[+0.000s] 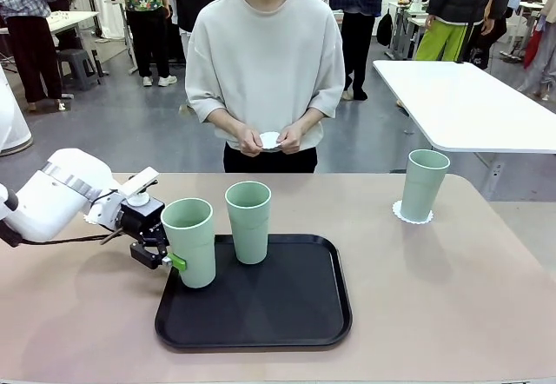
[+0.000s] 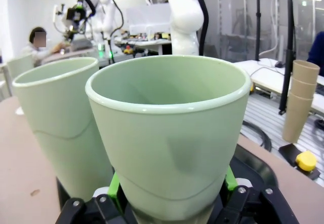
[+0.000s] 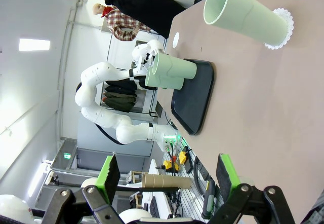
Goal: Place coasters on the table and set cups on them.
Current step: Take one Reusable plastic cup from the Flat Tray and place it on a coaster set by the human.
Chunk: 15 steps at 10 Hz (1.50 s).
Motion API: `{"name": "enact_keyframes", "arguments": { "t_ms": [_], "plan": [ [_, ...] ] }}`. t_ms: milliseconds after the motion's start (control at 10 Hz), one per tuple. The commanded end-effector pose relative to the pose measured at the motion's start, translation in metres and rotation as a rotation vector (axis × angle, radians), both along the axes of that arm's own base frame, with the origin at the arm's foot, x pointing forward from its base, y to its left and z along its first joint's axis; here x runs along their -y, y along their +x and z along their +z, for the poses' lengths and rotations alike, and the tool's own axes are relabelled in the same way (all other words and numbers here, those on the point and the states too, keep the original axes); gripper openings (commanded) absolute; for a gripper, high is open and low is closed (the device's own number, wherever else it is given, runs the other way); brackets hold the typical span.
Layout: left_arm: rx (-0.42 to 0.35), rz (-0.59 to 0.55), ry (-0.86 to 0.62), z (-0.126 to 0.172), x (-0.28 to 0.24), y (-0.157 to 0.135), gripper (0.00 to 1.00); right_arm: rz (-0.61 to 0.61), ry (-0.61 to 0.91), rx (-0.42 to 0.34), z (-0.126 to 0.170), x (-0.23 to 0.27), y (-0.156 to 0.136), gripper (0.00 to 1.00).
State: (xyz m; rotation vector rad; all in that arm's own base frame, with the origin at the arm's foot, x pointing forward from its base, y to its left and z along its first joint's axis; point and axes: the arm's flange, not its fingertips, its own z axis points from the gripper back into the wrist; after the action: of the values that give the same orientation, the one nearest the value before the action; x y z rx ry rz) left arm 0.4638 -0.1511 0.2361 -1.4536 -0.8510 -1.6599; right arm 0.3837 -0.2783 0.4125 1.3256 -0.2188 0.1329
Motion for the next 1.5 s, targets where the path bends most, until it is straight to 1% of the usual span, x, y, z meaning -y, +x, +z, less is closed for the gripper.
{"name": "enact_keyframes", "arguments": {
  "t_ms": [0,100,200,300,500,700,800,900,1100,1200,1300,1400],
  "plan": [
    [-0.023,0.073,-0.065,0.042,-0.023,-0.003,0.65,-0.007,-0.002,-0.008,0.0,-0.002,-0.002,1.0],
    [0.014,0.16,-0.073,0.079,-0.047,-0.009,0.65,-0.007,-0.002,-0.008,0.0,-0.002,-0.002,1.0],
    [0.033,0.23,-0.051,0.107,-0.068,-0.012,0.65,-0.007,-0.002,-0.008,0.0,-0.002,-0.002,1.0],
    [0.052,0.284,-0.035,0.129,-0.09,-0.014,0.65,-0.007,-0.002,-0.008,0.0,-0.002,-0.002,1.0],
    [0.033,0.37,0.028,0.163,-0.126,-0.018,0.65,-0.007,-0.002,-0.008,0.0,-0.002,-0.002,1.0],
    [-0.014,0.412,0.038,0.18,-0.156,-0.023,0.65,-0.007,-0.002,-0.008,0.0,-0.002,-0.002,1.0],
    [-0.044,0.352,0.093,0.178,-0.159,-0.031,0.65,-0.007,-0.002,-0.008,0.0,-0.002,-0.002,1.0],
    [0.027,0.4,0.015,0.181,-0.156,-0.016,0.65,-0.007,-0.002,-0.008,0.0,-0.002,-0.002,1.0],
    [0.027,0.4,0.015,0.181,-0.156,-0.016,0.65,-0.007,-0.002,-0.008,0.0,-0.002,-0.002,1.0],
    [0.001,0.393,0.044,0.179,-0.161,-0.02,0.85,-0.007,-0.002,-0.008,0.0,-0.002,-0.002,1.0],
    [-0.005,0.455,0.04,0.18,-0.17,0.013,0.85,-0.007,-0.002,-0.008,0.0,-0.002,-0.002,1.0],
    [-0.021,0.555,-0.029,0.185,-0.2,0.062,0.85,-0.007,-0.002,-0.008,0.0,-0.002,-0.002,1.0]
  ]
}}
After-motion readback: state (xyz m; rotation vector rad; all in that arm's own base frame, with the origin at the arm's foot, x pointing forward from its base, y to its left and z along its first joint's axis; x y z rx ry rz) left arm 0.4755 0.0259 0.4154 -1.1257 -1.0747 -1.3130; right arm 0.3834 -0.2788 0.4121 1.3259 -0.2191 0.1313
